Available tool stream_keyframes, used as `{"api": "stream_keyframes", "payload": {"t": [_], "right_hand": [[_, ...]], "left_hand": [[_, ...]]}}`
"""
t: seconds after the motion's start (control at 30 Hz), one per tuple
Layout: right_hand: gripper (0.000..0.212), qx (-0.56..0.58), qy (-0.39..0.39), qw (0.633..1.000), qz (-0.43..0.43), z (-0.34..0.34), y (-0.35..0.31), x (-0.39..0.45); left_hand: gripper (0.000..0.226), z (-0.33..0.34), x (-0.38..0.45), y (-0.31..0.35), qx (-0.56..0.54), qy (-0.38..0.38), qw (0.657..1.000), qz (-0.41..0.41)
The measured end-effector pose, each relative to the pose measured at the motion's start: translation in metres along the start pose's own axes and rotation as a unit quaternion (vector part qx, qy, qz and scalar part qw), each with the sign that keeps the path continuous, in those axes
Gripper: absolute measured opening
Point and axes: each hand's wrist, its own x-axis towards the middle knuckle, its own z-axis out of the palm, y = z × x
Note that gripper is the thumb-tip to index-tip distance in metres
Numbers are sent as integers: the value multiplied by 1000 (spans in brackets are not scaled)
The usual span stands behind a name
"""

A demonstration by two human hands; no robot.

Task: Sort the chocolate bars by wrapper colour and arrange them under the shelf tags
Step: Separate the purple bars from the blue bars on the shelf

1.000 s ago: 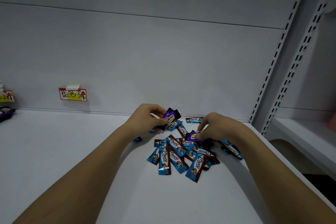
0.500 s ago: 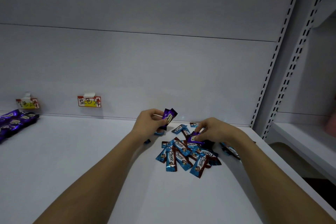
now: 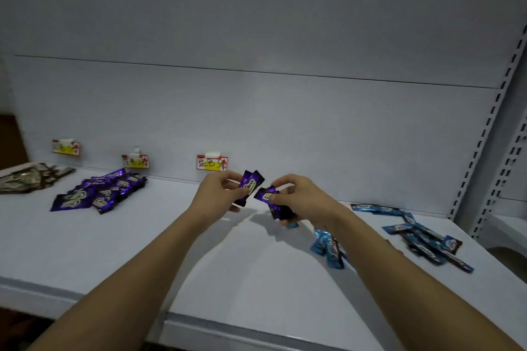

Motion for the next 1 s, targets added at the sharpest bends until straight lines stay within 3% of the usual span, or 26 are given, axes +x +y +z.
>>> {"api": "stream_keyframes", "payload": {"t": [0.3, 0.53, 0.83, 1.0], "right_hand": [[24, -22, -79, 997, -16, 178, -51, 43], [27, -57, -45, 994, -80, 287, -72, 91], [28, -163, 78, 965, -190, 358, -49, 118], [30, -229, 89, 944, -220, 355, -44, 119]], "left_hand": [[20, -177, -27, -62, 60, 100, 993, -22], [24, -289, -25, -117, 151, 163, 975, -27], [31, -324, -2, -154, 343, 135, 930, 10], [40, -322, -4, -159, 383, 126, 915, 34]]}}
